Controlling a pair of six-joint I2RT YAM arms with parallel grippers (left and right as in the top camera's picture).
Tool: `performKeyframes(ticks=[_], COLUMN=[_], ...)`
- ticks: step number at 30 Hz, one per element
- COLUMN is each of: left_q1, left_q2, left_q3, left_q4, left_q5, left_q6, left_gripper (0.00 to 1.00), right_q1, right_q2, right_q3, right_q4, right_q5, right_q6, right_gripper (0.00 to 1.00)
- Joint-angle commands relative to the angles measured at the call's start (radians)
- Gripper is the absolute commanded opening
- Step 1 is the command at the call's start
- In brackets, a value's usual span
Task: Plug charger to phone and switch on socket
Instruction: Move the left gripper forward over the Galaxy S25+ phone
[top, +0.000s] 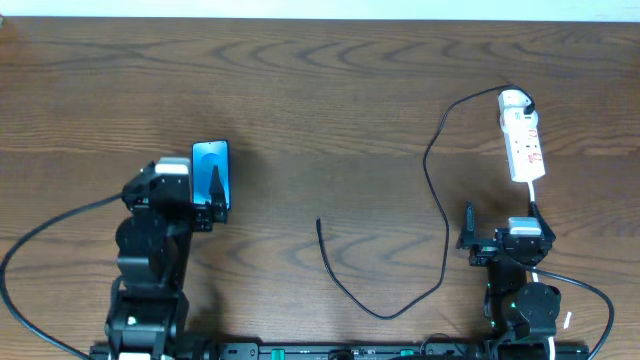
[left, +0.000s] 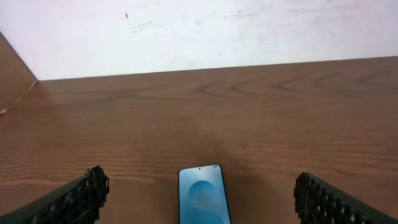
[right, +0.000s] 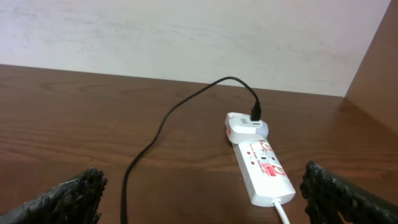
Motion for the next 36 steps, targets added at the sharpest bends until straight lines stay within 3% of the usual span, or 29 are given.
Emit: performKeyframes(ticks=[1, 10, 22, 36], left_q1=[0.005, 0.005, 0.005, 0.005], left_q2=[0.058, 0.256, 0.475, 0.760], left_q3=[0.102, 0.351, 0.548, 0.819], left_q4=[-0.042, -0.289, -0.438, -0.654], left_q5=[-0.006, -0.004, -0.001, 0.026], left_q6=[0.006, -0.013, -0.105, -0.112], left_gripper=[0.98, 0.97, 0.97, 0.98], right_q1=[0.010, 0.010, 0.010, 0.010], right_q2=[-0.005, -0.005, -0.005, -0.005], right_q3=[-0.001, -0.001, -0.001, -0.001], right_q4=[-0.003, -0.003, -0.003, -0.003], right_q5=[-0.003, -0.003, -0.003, -0.003], right_q6=[-0.014, -0.014, -0.014, -0.014], right_gripper=[0.99, 0.99, 0.99, 0.99])
